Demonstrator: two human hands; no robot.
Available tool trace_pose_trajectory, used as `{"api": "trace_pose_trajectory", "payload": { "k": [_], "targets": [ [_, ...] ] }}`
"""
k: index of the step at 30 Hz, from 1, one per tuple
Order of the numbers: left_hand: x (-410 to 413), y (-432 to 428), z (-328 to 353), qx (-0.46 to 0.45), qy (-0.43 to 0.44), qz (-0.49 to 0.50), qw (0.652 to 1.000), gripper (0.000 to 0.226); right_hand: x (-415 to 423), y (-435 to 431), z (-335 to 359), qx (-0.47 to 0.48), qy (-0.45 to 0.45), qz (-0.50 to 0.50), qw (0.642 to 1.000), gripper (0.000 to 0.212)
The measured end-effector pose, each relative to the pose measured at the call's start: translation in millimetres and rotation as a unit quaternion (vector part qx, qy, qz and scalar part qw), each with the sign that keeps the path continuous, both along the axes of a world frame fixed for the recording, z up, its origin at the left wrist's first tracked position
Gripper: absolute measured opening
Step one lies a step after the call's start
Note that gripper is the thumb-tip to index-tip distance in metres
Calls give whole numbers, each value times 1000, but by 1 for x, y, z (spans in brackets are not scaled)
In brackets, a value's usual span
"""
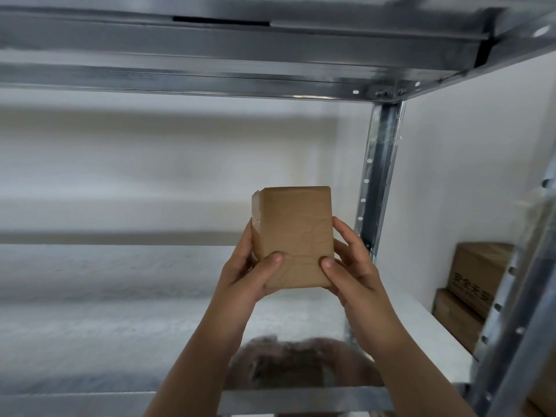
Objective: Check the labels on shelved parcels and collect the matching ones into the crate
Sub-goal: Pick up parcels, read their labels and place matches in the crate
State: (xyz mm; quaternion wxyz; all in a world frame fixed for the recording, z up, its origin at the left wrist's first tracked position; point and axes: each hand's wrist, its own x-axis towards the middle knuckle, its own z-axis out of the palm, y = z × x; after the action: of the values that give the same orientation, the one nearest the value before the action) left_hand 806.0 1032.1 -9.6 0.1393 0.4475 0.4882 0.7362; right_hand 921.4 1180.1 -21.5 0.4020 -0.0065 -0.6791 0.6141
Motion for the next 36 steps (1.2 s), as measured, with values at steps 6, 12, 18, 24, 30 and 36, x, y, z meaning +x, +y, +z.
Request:
{"api": "trace_pose_trajectory", "payload": {
  "k": [6,12,18,24,30,36],
  "targets": [
    [-1,3,-4,-10,-60,40,997,61,0,0,3,-44,-3,-71,997,60],
    [-4,4,-6,-92,-17,140,986,44,0,-1,2,5,-32,-96,995,53],
    [6,-2,2,-86,7,93,992,47,1,-6,1,57,-8,-79,995,50],
    [9,-6,4,-71,-9,65,995,61,1,-4,-1,52,35,-56,996,52],
    [11,-7,5,-60,-49,71,995,53,2,-4,-2,58,28,-64,996,55],
    [11,-8,5,-71,-44,85,993,46,4,-5,-1,65,0,-79,995,59]
  ]
}}
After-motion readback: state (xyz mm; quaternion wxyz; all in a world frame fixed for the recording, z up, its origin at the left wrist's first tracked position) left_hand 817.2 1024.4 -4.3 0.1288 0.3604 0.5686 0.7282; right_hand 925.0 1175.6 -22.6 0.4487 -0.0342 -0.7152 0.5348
